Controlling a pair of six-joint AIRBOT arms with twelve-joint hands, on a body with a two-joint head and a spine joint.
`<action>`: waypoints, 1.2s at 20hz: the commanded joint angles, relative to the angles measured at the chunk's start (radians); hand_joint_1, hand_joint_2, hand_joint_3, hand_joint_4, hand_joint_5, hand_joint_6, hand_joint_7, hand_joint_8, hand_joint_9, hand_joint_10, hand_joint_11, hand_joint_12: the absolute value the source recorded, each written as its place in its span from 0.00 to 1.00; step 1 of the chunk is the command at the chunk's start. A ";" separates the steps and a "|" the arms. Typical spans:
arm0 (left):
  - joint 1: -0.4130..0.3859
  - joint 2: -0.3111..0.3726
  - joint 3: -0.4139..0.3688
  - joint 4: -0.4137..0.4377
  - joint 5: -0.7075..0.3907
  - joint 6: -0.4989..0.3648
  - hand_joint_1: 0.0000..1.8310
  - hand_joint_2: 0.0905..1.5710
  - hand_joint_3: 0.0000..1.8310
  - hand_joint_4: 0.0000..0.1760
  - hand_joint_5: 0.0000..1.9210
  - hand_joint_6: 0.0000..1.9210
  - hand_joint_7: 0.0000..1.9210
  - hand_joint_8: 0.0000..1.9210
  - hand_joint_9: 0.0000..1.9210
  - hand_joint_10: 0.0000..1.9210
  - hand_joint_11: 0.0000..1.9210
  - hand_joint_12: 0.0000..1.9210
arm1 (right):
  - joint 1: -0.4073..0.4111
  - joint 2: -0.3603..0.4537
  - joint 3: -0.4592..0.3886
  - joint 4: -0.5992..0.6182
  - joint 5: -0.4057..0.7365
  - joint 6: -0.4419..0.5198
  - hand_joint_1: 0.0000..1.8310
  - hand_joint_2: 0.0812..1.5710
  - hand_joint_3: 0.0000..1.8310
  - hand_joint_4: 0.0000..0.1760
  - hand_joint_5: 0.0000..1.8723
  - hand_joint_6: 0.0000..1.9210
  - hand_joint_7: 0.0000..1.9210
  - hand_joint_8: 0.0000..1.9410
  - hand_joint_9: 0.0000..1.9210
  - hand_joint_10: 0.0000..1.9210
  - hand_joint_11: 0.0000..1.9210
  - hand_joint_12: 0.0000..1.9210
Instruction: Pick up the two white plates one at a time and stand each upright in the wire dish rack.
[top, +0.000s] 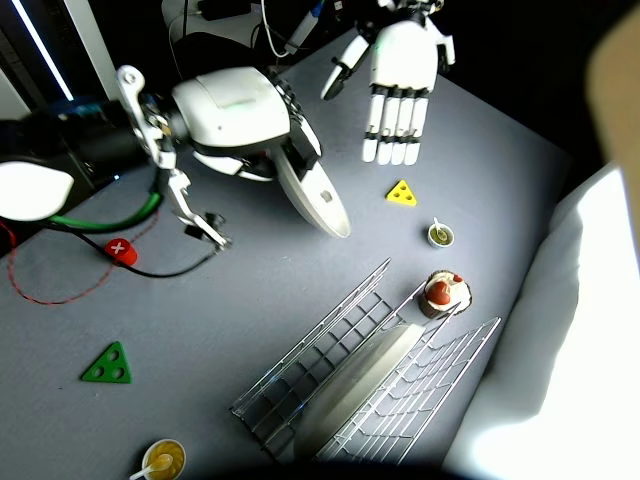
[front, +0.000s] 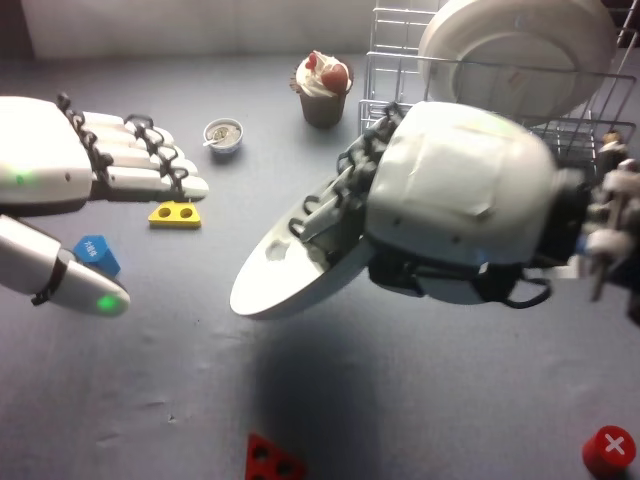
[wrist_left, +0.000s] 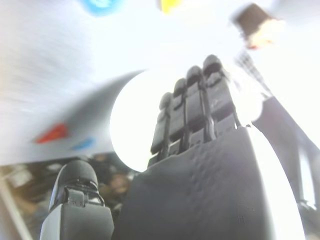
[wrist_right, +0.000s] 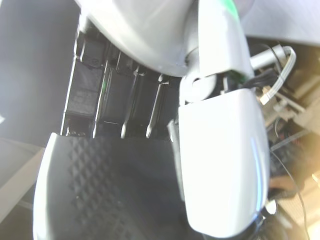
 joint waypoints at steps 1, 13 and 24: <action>-0.017 0.017 0.007 -0.078 -0.055 0.000 0.00 0.65 0.00 0.00 0.05 0.00 0.06 0.00 0.07 0.01 0.07 0.01 | 0.022 0.024 -0.018 0.028 0.128 0.024 0.82 0.64 0.00 0.00 0.51 0.47 0.56 0.32 0.63 0.30 0.54 0.66; -0.044 0.032 0.027 -0.102 -0.057 0.000 0.00 0.65 0.00 0.00 0.06 0.00 0.08 0.00 0.08 0.00 0.07 0.00 | 0.144 0.159 -0.016 -0.122 0.004 0.622 0.76 0.65 0.00 0.00 0.52 0.50 0.55 0.37 0.62 0.40 0.70 0.11; -0.028 0.067 0.027 -0.060 -0.037 0.000 0.00 0.65 0.00 0.00 0.06 0.00 0.07 0.00 0.07 0.00 0.07 0.00 | 0.281 0.251 0.030 -0.127 -0.135 0.814 0.76 0.66 0.00 0.00 0.50 0.56 0.55 0.36 0.61 0.41 0.69 0.11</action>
